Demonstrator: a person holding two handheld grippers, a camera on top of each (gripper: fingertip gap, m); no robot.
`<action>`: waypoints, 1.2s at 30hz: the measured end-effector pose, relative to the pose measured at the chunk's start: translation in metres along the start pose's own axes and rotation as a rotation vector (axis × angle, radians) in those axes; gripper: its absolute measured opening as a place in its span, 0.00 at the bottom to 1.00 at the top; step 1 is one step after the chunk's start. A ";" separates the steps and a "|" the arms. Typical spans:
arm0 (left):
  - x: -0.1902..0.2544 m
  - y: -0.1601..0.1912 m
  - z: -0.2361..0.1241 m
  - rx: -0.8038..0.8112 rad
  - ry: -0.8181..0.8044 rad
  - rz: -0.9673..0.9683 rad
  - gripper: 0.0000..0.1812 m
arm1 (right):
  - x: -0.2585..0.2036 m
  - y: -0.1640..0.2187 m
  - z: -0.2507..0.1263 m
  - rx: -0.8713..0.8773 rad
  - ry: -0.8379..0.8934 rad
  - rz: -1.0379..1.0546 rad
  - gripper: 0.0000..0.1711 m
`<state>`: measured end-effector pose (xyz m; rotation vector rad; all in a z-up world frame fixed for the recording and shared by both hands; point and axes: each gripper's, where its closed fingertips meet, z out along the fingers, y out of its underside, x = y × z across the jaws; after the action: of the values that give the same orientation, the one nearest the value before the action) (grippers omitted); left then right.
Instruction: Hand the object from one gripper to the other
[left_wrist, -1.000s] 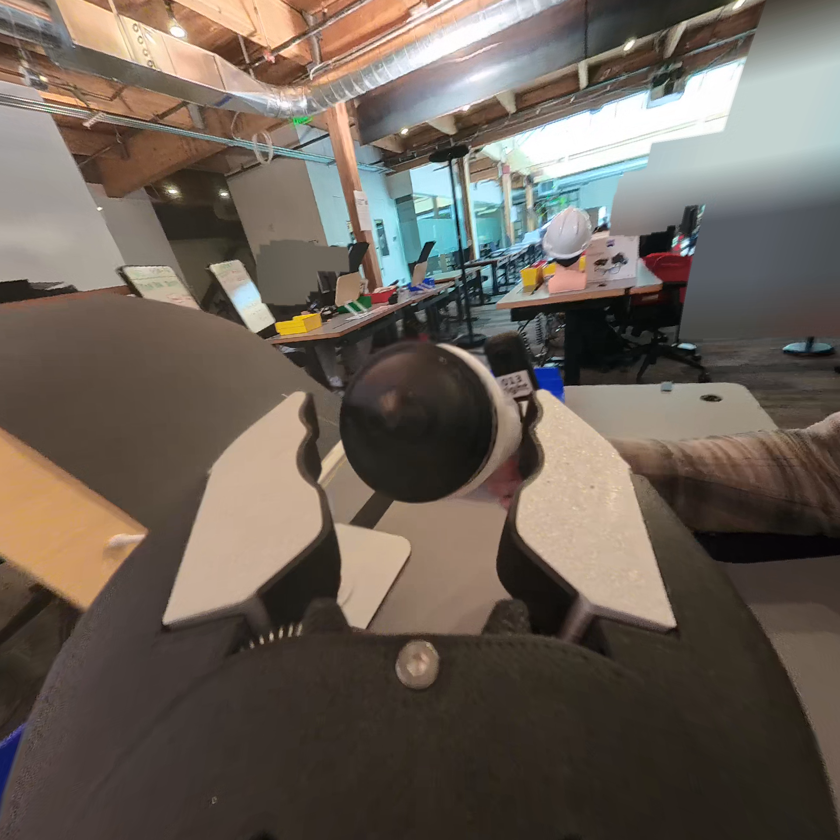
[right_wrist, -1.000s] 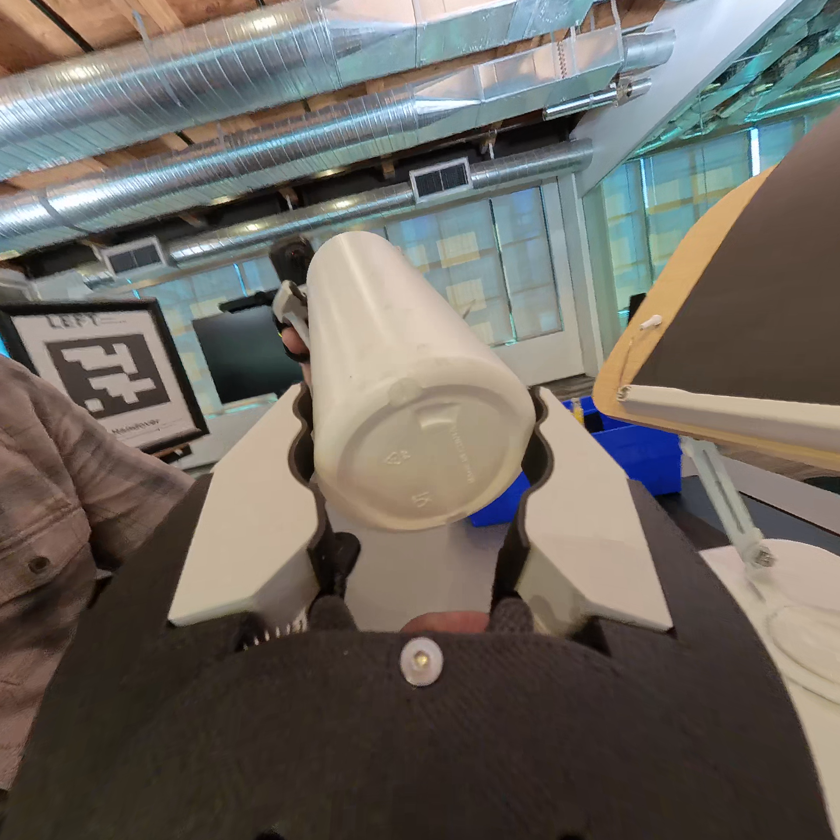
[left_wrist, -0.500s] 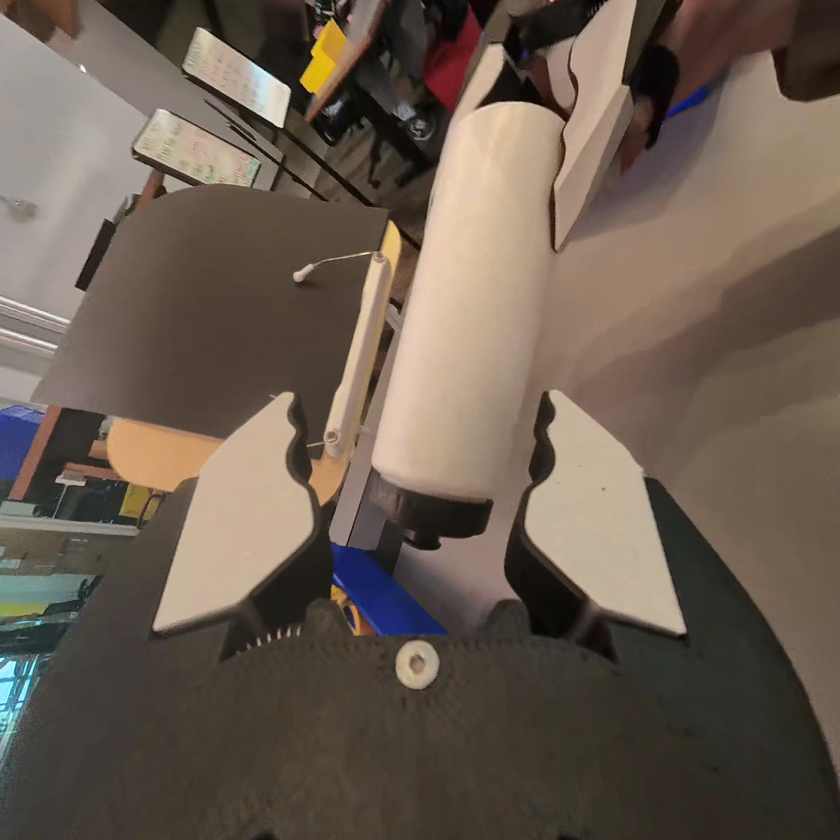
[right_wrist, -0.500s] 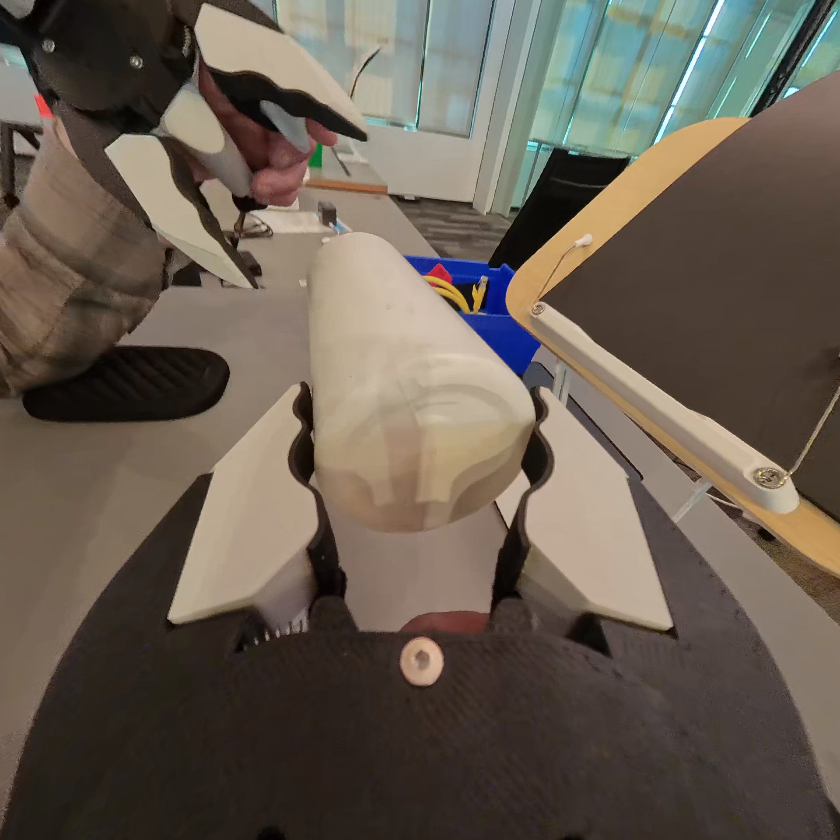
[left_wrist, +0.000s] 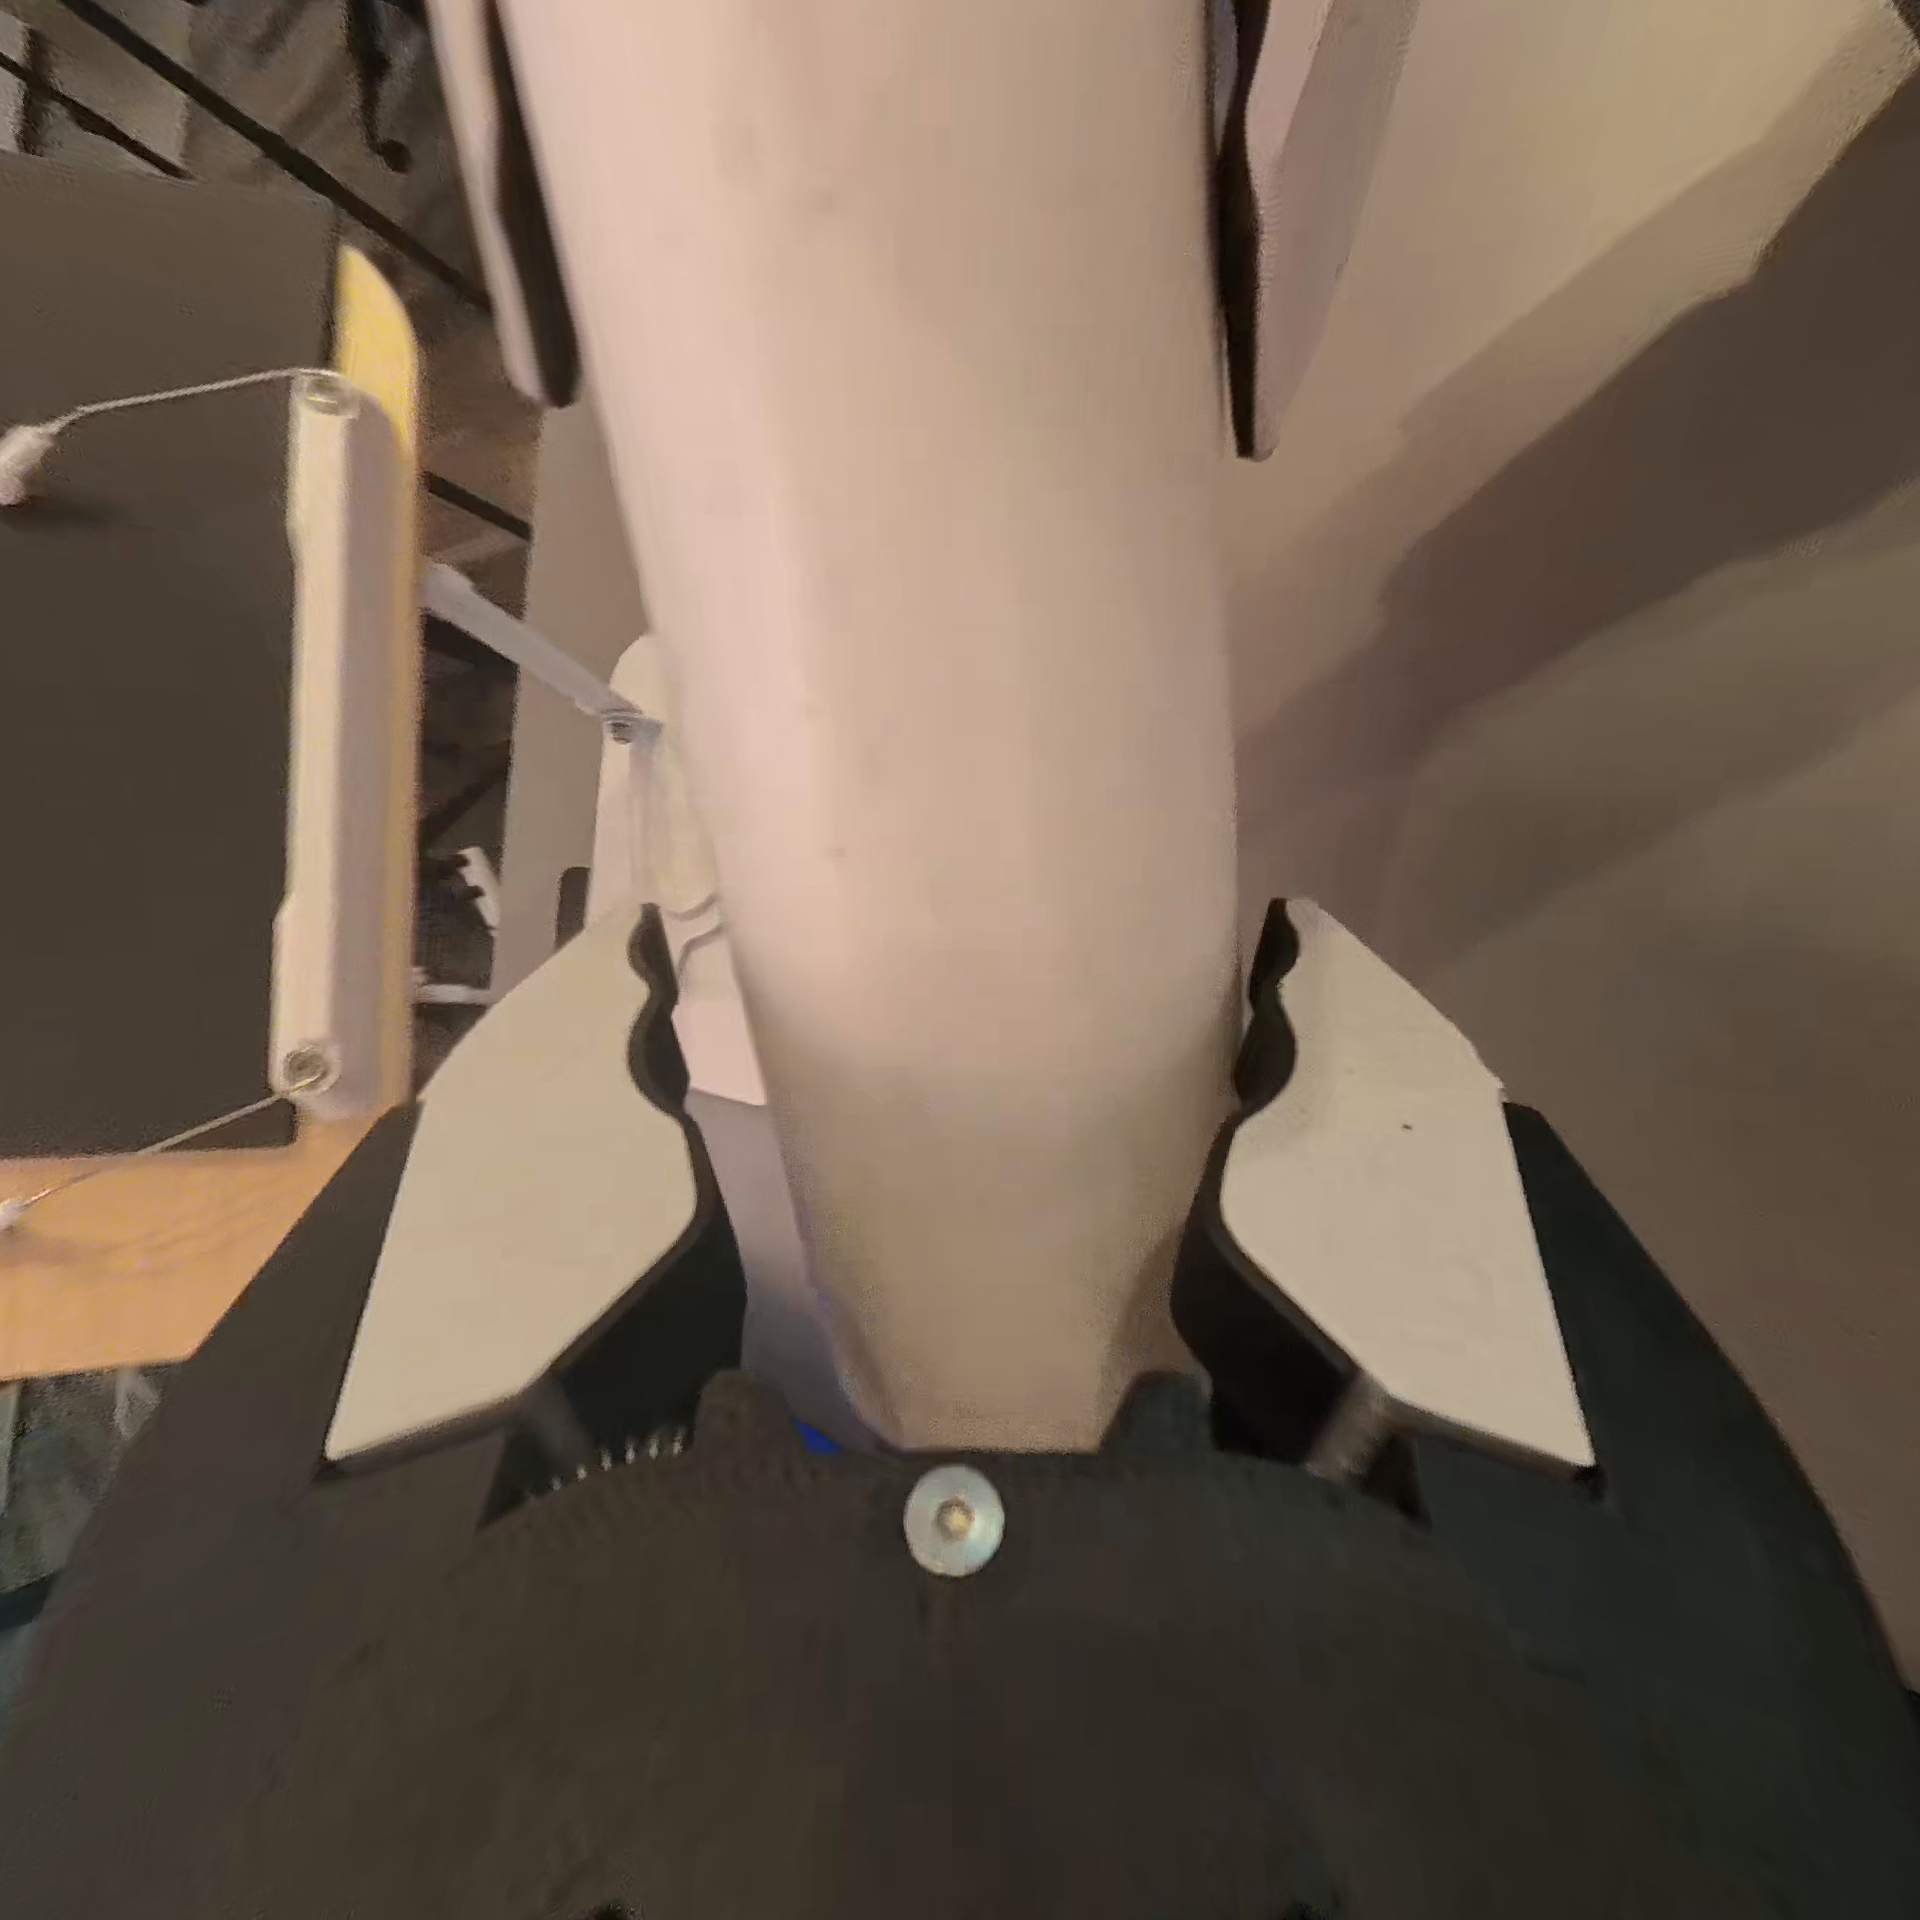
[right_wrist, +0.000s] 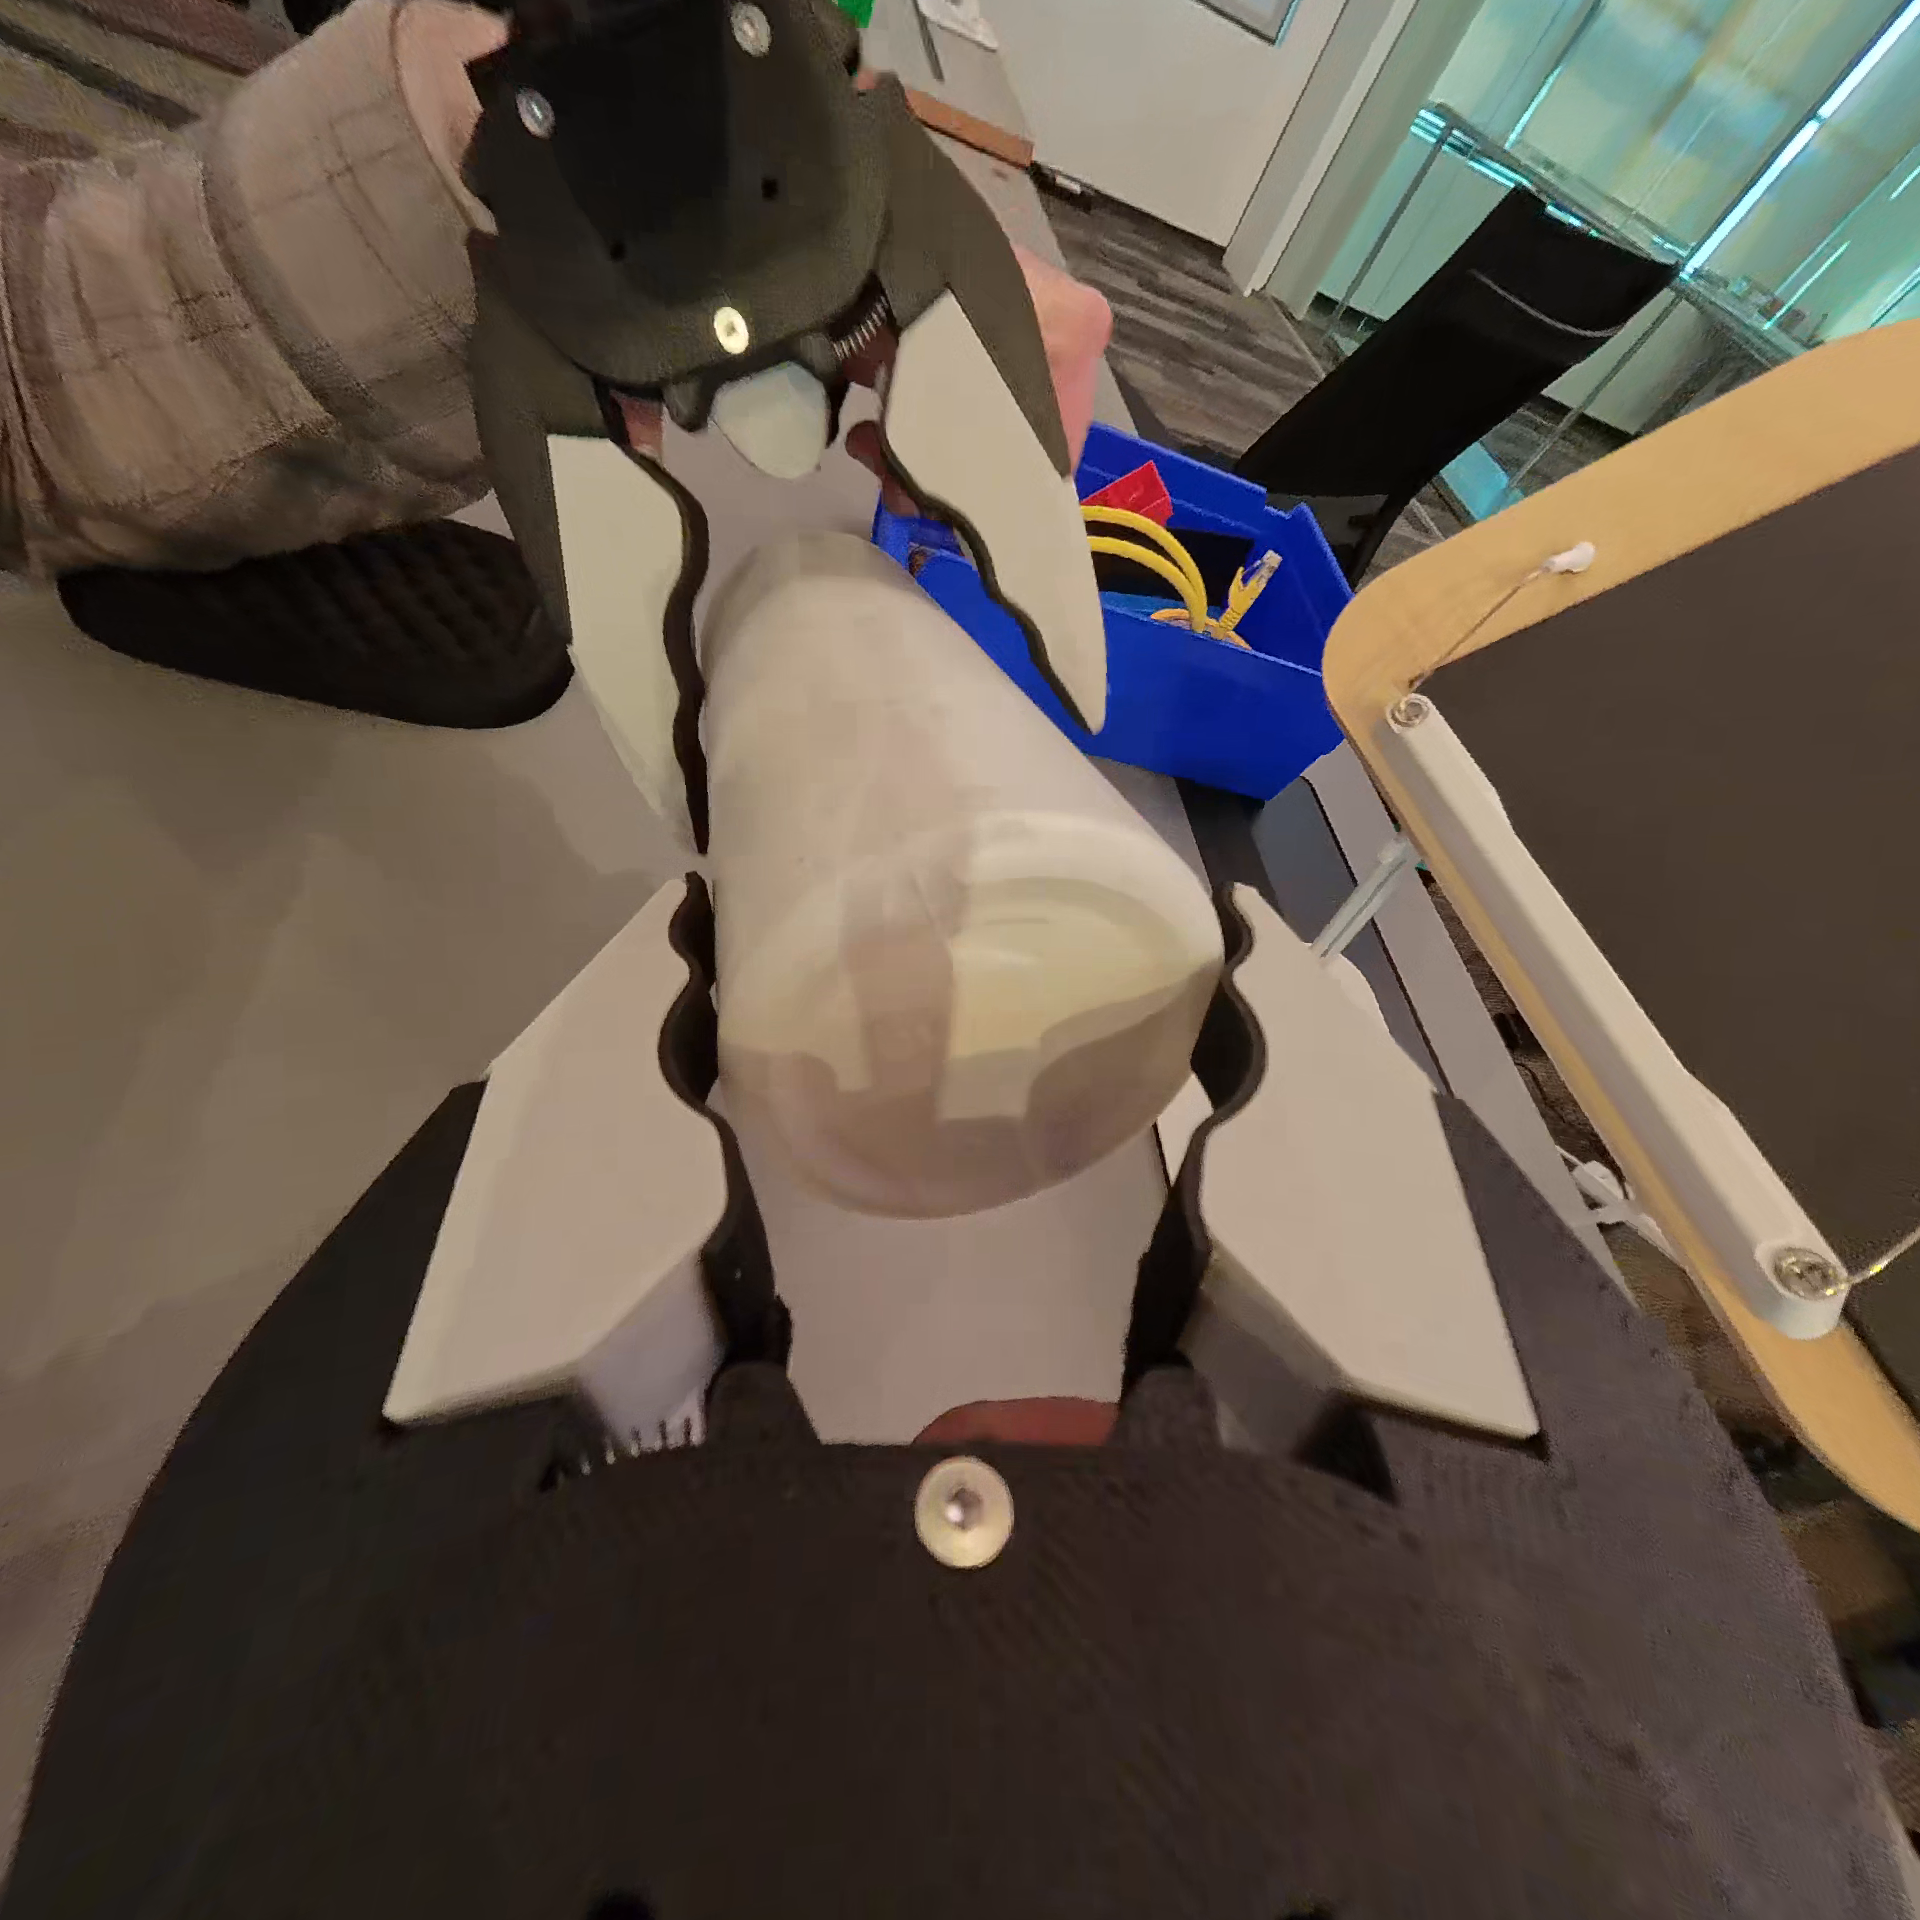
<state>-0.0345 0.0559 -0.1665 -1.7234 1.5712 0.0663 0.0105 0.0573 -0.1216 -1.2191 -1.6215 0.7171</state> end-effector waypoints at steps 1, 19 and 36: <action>0.006 0.000 0.005 -0.007 0.029 0.004 0.57 | -0.002 -0.001 0.001 -0.012 0.001 -0.017 0.54; 0.013 -0.038 0.038 0.342 0.135 -0.107 0.54 | 0.005 -0.032 -0.017 0.028 0.108 -0.083 0.53; 0.002 -0.082 0.013 0.736 0.195 -0.305 0.54 | 0.008 -0.073 -0.004 0.486 -0.060 0.257 0.51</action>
<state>0.0422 0.0550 -0.1354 -1.3654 1.2166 -0.7579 -0.0141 0.0402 -0.0549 -1.0570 -1.2433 1.2384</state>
